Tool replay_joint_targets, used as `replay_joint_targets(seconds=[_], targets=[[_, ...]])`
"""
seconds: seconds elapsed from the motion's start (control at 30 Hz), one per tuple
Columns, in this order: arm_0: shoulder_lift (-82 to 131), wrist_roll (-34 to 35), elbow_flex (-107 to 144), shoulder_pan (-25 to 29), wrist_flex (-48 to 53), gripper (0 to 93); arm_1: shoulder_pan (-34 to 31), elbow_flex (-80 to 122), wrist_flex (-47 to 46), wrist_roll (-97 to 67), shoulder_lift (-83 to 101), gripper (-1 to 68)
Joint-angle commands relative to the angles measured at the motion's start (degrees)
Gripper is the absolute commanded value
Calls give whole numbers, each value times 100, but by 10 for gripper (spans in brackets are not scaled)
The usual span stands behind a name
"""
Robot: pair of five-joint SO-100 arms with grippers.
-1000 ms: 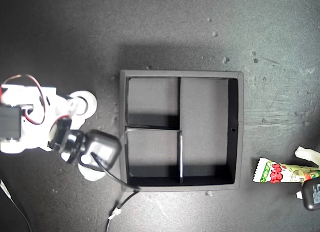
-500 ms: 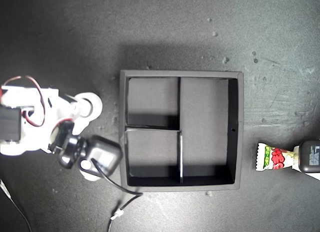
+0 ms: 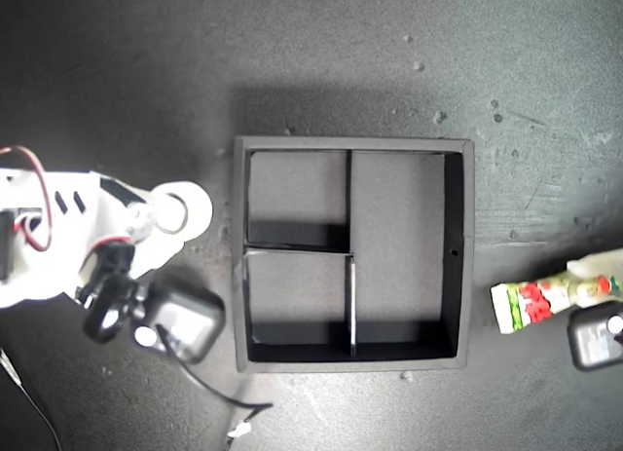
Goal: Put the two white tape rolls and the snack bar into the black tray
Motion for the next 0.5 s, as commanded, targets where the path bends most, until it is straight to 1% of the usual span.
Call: replay_joint_targets(seconds=[0.0, 0.07, 0.13, 0.3, 0.33, 0.37, 0.4, 0.47], targets=[[404, 88, -545, -149, 211, 0, 492, -1178, 1020, -729, 176, -2], [360, 141, -747, -185, 220, 0, 773, -1600, 1336, -1099, 176, -2], [149, 211, -1002, -229, 220, 0, 1046, -1881, 1415, -1547, 176, -2], [-483, 404, -1705, -290, 360, 0, 1380, -2426, 1125, -3252, 105, -3], [-589, 431, -1872, -308, 448, 0, 1485, -2470, 1125, -3261, 114, -3], [-694, 431, -2039, -325, 562, 0, 1670, -2443, 1204, -2725, 158, -3], [-773, 431, -2197, -334, 686, 0, 1881, -2338, 1354, -1714, 185, -3], [-861, 431, -2382, -343, 826, 0, 1995, -2065, 1397, 0, 272, -3]])
